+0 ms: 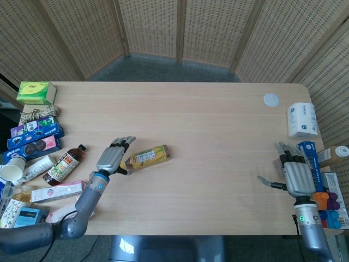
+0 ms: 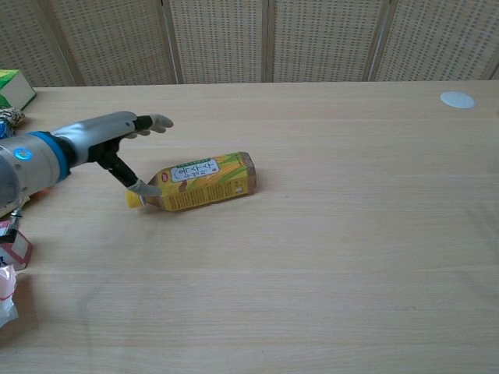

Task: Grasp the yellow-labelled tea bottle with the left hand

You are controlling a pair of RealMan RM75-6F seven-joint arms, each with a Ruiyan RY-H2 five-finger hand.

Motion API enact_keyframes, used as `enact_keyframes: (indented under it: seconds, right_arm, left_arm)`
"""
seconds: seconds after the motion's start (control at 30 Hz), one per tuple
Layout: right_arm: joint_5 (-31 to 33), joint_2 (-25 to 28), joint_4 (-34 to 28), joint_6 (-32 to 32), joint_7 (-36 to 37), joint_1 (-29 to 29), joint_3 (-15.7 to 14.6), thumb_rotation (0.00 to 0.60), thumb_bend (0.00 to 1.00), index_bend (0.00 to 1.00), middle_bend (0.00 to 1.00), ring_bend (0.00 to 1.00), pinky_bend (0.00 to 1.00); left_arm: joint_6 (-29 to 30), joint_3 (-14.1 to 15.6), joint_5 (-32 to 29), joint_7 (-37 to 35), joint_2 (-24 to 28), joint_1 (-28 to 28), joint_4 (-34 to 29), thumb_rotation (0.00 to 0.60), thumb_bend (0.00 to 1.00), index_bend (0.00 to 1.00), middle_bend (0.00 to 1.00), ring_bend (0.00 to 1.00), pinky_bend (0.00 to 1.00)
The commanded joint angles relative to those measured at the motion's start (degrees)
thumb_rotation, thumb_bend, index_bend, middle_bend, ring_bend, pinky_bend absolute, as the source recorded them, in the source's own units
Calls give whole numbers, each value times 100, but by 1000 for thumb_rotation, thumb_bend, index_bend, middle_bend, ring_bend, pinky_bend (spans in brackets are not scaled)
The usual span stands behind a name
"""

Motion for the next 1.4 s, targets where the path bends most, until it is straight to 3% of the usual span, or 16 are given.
enact_keyframes:
  seconds: [0.03, 0.2, 0.37, 0.43, 0.7, 0.87, 1.03, 1.4]
  right_arm:
    - [18, 19, -5, -13, 32, -20, -12, 265, 82, 0, 11, 0, 0]
    - [47, 71, -6, -11, 89, -88, -50, 265, 81, 0, 11, 0, 0]
    - [82, 136, -24, 21, 170, -168, -67, 261, 81, 0, 11, 0, 0]
    - [79, 162, -41, 35, 206, -189, -66, 263, 81, 0, 11, 0, 0]
    - [99, 257, -165, 29, 312, -233, -46, 263, 79, 0, 11, 0, 0]
    - [78, 250, -203, 10, 329, -215, -30, 262, 79, 0, 11, 0, 0]
    - [87, 201, -154, -36, 365, -194, -20, 264, 79, 0, 11, 0, 0]
    - [11, -54, 129, -153, 617, -127, -27, 265, 79, 0, 12, 0, 0]
  left_arm:
    - [-231, -139, -403, 63, -492, -347, 516, 600, 229, 0, 0, 0, 0]
    - [-414, -296, -729, -24, -1021, -663, 1131, 600, 227, 0, 0, 17, 0]
    - [-408, -401, -757, -181, -1406, -846, 1601, 600, 284, 90, 100, 176, 64]
    - [-390, -433, -745, -250, -1535, -886, 1754, 600, 312, 146, 151, 252, 146]
    - [-6, -586, -420, -721, -1988, -871, 2220, 600, 552, 473, 541, 662, 610]
    - [193, -651, -305, -874, -2046, -773, 2260, 600, 610, 563, 676, 810, 772]
    - [450, -659, -90, -1086, -1670, -478, 1722, 600, 611, 581, 695, 831, 797]
    - [1502, -889, 615, -1129, 197, 331, -1007, 600, 594, 578, 693, 830, 796]
